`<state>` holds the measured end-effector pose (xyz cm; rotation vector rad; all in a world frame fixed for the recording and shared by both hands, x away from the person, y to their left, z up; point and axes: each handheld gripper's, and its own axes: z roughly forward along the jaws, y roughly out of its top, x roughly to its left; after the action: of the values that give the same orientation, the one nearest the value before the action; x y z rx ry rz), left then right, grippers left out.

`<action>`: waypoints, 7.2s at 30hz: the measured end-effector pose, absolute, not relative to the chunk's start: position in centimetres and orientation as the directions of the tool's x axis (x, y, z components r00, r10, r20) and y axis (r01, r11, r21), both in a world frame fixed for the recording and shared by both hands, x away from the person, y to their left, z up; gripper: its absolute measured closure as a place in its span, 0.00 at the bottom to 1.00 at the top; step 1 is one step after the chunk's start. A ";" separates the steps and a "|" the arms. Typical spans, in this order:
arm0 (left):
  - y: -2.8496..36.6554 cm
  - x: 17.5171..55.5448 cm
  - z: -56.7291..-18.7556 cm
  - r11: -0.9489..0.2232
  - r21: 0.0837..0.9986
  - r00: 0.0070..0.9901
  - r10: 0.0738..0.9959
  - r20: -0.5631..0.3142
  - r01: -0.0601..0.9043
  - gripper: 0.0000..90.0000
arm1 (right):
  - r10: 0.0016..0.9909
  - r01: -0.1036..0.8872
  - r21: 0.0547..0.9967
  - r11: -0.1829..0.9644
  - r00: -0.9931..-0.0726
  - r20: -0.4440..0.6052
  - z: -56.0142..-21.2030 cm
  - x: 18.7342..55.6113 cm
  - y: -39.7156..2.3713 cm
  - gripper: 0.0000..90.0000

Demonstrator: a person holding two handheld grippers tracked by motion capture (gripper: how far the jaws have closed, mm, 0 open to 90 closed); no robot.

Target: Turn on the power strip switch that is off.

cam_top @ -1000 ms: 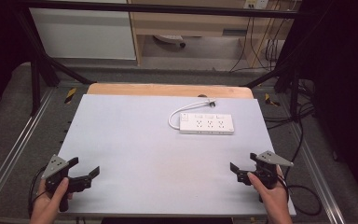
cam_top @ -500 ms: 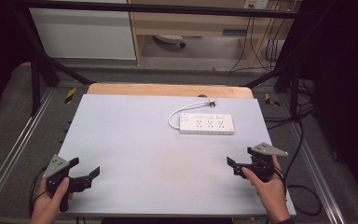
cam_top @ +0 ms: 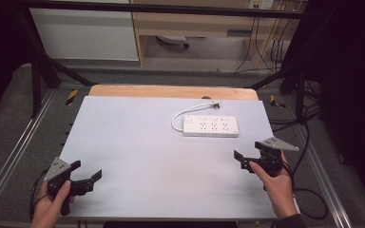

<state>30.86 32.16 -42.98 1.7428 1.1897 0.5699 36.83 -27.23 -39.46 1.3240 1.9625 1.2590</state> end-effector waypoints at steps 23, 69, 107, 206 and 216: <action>32.1 30.9 -43.1 -0.122 0.872 0.438 0.892 -0.113 0.473 0.07 | 0.868 0.420 0.887 0.192 -0.495 0.046 -35.0 40.1 -26.9 0.04; 32.2 31.1 -43.3 -0.127 0.864 0.432 0.895 -0.112 0.486 0.07 | 0.907 0.382 0.910 0.159 -0.422 0.019 -32.9 47.7 -26.8 0.07; 32.3 31.2 -43.4 -0.124 0.859 0.425 0.898 -0.116 0.497 0.07 | 0.938 0.407 0.908 0.095 -0.341 0.054 -35.6 53.1 -26.9 0.53; 32.4 31.2 -43.5 -0.136 0.855 0.431 0.896 -0.109 0.500 0.07 | 0.917 0.527 0.848 0.053 -0.362 0.168 -43.6 54.6 -23.8 1.00; 32.4 31.2 -43.5 -0.136 0.856 0.430 0.896 -0.108 0.498 0.07 | 0.915 0.529 0.847 0.059 -0.369 0.166 -43.8 54.7 -23.5 1.00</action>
<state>31.24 32.38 -43.53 1.7841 1.2009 0.5556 54.67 -23.47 -43.82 1.4392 1.9277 1.2435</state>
